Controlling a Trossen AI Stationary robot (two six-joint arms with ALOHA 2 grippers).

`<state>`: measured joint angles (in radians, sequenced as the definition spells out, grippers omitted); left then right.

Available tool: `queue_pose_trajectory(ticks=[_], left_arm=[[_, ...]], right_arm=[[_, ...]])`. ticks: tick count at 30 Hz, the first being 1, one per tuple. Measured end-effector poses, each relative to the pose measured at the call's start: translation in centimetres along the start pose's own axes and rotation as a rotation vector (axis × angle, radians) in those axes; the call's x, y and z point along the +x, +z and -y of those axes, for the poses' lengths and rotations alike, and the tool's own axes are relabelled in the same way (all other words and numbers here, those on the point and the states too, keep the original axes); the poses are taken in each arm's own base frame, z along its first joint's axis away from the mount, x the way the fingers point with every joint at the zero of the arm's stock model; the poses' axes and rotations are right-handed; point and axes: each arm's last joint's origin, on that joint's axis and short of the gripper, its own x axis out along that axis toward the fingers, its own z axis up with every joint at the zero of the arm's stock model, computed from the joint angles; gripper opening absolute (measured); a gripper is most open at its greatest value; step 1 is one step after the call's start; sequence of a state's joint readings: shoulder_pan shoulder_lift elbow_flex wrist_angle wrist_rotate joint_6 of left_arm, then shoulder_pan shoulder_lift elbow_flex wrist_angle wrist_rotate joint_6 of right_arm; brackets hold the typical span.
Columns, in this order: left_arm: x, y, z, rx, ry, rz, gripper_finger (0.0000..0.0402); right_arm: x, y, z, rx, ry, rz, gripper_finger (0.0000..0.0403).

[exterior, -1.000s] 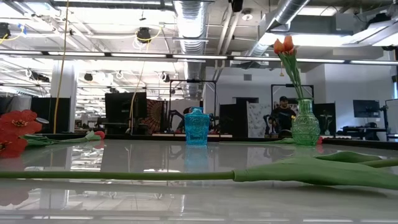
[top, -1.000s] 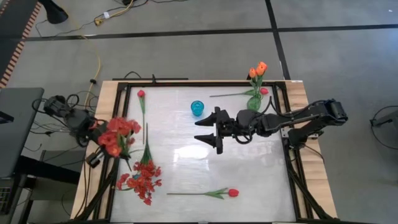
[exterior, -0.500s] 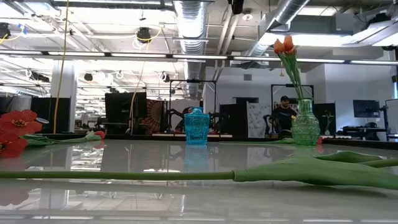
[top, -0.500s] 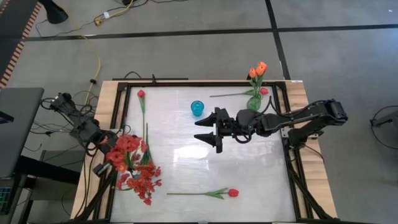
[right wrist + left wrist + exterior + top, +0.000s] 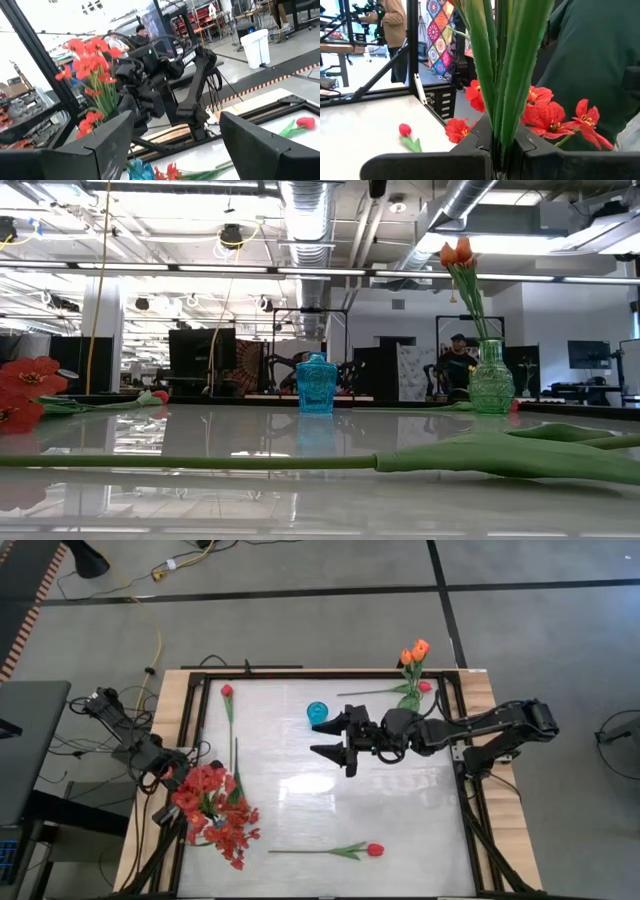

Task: Sort flowers into vase by color
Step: Put the right red flowers into the bottom blue vase

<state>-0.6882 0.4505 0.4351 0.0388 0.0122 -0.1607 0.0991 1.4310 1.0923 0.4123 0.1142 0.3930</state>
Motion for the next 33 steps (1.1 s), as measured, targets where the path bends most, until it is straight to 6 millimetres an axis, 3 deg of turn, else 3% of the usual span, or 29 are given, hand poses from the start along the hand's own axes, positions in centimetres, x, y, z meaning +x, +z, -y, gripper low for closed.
queue_pose_trajectory(ticks=[10, 33], left_arm=[[0.7, -0.5, -0.1, 0.024, 0.008, -0.044, 0.0002], [0.7, -1.0, -0.3, 0.073, 0.056, -0.091, 0.0002]], right_arm=[[0.3, 1.9, 0.6, -0.008, -0.01, 0.052, 0.0321], [0.3, 2.1, 1.5, -0.012, -0.019, 0.032, 0.0321]])
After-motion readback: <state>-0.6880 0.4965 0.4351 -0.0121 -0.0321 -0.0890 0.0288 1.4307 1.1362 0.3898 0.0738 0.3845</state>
